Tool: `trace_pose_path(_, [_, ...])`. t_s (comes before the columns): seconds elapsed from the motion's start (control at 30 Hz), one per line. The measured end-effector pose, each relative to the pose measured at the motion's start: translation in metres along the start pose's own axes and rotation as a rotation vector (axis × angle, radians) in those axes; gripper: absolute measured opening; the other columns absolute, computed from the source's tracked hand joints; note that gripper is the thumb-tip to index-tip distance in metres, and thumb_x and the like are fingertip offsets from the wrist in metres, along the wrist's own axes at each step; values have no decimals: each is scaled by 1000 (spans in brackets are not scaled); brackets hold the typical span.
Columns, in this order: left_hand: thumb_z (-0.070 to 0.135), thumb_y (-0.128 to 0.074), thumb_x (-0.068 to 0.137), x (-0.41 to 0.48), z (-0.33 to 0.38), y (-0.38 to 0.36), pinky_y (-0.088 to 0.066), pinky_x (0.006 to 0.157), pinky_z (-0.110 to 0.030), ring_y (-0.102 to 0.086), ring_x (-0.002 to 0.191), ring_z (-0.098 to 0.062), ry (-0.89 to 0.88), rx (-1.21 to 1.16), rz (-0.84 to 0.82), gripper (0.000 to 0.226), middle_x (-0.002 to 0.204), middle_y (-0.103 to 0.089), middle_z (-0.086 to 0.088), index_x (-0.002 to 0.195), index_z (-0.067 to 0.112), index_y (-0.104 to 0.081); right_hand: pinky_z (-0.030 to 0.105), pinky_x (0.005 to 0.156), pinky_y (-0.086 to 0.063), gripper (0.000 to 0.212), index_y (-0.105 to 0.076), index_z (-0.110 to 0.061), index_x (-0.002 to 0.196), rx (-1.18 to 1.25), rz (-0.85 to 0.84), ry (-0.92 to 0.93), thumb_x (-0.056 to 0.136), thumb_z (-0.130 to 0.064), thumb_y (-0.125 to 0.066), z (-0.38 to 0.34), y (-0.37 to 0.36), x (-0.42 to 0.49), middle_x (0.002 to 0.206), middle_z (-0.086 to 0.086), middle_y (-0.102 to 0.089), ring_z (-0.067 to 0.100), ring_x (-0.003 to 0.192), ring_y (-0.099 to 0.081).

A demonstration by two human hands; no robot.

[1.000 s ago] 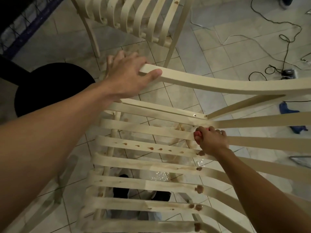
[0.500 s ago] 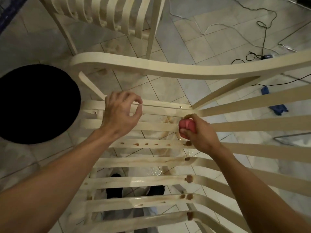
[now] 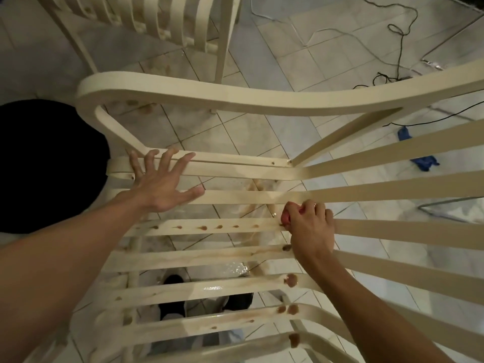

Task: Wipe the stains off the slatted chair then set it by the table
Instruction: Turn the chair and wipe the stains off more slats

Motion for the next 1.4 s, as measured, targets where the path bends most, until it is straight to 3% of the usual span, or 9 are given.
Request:
trace_pose_path(0.13, [98,-10,58,2,-3,-1,24,106,-65,5,146,-33,-10,-25,3,103,160,0,7,149,51,1,39,103,-34,34,-48,-19,125,-142,-131,-14,93,-17,-58,-4,-3,2,122,8,-56,30,113,-51])
trace_pose_path(0.23, [98,-11,59,3,-3,-3,24,107,-64,5,145,-32,-12,-29,5,102,159,1,8,149,51,1,39,103,-35,40,-49,-21,128,-143,-195,5,90,-16,-60,-3,-2,11,127,9,-55,31,119,-50])
trace_pose_path(0.4, [97,-12,60,3,-2,-3,25,106,-62,3,144,-32,-17,-46,15,100,159,0,8,148,52,0,40,98,-40,30,-54,-21,125,-94,-309,26,96,-17,-53,-3,0,27,125,8,-56,31,117,-52])
trace_pose_path(0.73, [90,-28,75,3,0,-2,23,108,-65,3,145,-32,-22,-35,13,88,159,-2,5,149,49,-1,37,90,-41,36,-48,-31,131,190,-343,188,96,-22,-53,-1,-9,29,125,0,-54,26,109,-54])
trace_pose_path(0.97, [97,-12,61,4,-2,-2,24,107,-64,2,144,-32,-21,-31,16,99,157,-4,6,148,50,-2,37,90,-42,28,-52,-31,125,381,-340,281,98,-27,-50,-36,-7,27,122,1,-54,26,110,-52])
trace_pose_path(1.17, [89,-32,78,1,-1,0,24,107,-63,2,145,-33,-24,-51,28,86,157,-7,4,149,48,-6,41,96,-44,28,-53,-31,124,486,-331,321,96,-27,-50,-61,-5,23,119,3,-53,26,111,-50])
trace_pose_path(1.27, [90,-31,77,2,-1,-1,24,108,-63,1,145,-33,-23,-51,40,87,156,-9,4,149,47,-7,41,98,-41,31,-50,-32,129,395,-332,339,98,-33,-50,-47,-6,24,122,4,-55,28,113,-52])
trace_pose_path(1.4, [96,-16,63,2,-3,-3,23,107,-62,-1,144,-32,-20,-41,48,98,154,-11,5,148,48,-8,46,105,-37,30,-47,-29,129,163,-366,259,99,-31,-48,-11,-4,32,125,6,-55,31,115,-54])
Point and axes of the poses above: each hand's wrist, its own x-axis towards the middle knuckle, its own y-axis out of the back of the hand, z = x × y, the point moved 2 cm from there along x, towards the middle knuckle
